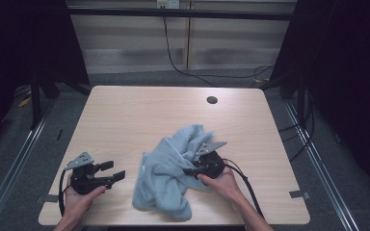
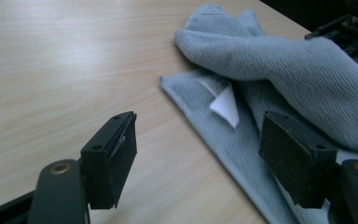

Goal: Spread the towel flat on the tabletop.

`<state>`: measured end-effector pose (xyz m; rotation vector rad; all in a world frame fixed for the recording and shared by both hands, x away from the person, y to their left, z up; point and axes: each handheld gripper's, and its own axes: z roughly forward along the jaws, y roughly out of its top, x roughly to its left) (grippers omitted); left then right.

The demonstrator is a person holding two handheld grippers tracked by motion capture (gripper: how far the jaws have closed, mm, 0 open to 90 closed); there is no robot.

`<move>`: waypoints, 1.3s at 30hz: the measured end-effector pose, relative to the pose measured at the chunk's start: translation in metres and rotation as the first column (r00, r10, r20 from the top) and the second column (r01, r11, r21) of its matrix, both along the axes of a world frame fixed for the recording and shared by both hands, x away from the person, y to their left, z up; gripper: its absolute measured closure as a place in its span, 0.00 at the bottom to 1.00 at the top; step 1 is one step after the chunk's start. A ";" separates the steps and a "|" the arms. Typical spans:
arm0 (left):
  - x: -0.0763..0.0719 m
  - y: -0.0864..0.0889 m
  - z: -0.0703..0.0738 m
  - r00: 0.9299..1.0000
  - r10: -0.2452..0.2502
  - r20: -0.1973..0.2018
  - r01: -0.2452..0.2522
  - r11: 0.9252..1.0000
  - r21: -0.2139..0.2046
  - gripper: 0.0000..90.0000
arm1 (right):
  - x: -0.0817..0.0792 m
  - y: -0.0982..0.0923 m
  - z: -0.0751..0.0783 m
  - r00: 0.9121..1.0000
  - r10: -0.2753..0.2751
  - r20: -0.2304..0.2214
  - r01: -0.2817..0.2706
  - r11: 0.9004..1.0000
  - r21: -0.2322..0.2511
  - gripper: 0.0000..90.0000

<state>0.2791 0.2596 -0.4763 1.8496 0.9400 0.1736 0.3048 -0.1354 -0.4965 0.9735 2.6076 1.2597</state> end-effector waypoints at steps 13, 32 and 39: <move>0.034 -0.077 0.006 0.984 -0.174 -0.021 0.175 0.984 0.039 0.38 | -0.035 -0.006 0.028 0.998 0.053 0.017 -0.054 0.997 0.061 0.44; 0.007 -0.090 -0.017 0.946 -0.314 -0.074 0.321 0.940 0.113 0.46 | 0.021 0.008 -0.007 0.996 -0.084 0.018 0.084 0.996 -0.036 0.33; 0.032 -0.078 -0.013 0.976 -0.211 -0.059 0.215 0.973 0.077 0.35 | 0.017 0.013 -0.006 0.997 -0.067 0.042 0.068 0.997 -0.037 0.68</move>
